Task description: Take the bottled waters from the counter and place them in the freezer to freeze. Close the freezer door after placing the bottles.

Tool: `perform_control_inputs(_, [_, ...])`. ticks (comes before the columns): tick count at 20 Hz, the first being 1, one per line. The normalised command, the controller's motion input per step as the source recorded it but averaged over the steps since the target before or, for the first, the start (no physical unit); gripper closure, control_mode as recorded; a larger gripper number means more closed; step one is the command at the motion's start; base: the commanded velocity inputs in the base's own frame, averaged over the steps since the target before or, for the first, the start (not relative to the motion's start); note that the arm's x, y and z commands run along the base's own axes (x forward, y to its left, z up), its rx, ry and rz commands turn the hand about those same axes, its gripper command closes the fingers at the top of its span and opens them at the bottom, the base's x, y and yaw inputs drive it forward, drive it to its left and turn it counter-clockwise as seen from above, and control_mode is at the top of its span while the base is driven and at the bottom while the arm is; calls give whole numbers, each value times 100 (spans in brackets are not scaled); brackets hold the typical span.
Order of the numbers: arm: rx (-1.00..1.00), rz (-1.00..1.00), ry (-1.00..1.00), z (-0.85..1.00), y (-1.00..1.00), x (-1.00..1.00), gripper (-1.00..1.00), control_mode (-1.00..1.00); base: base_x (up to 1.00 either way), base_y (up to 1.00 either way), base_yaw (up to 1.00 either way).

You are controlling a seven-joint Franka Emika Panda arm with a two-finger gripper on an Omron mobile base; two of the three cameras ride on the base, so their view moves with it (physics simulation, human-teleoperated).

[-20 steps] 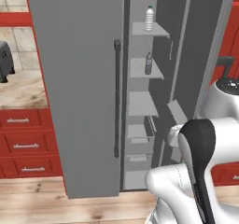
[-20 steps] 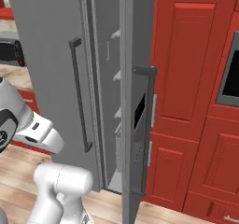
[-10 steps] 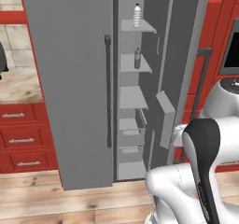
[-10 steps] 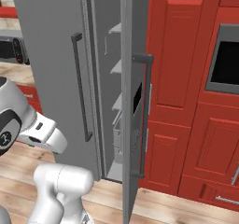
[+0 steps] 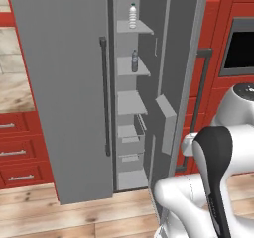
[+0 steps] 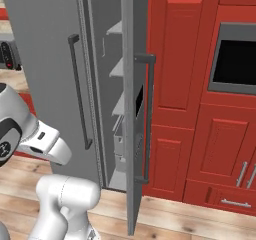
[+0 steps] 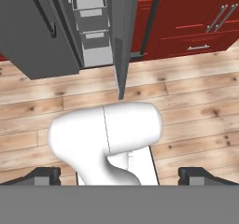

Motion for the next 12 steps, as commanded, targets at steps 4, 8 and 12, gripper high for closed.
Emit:
perform_control_inputs(4, [0, 0, 0, 0, 0, 0, -100, 100, 0, -28, 7])
perform_control_inputs(8, [0, 0, 0, 0, 0, 0, -100, 100, 0, -34, 6])
perform_control_inputs(12, [0, 0, 0, 0, 0, 0, -100, 100, 3, -51, 2])
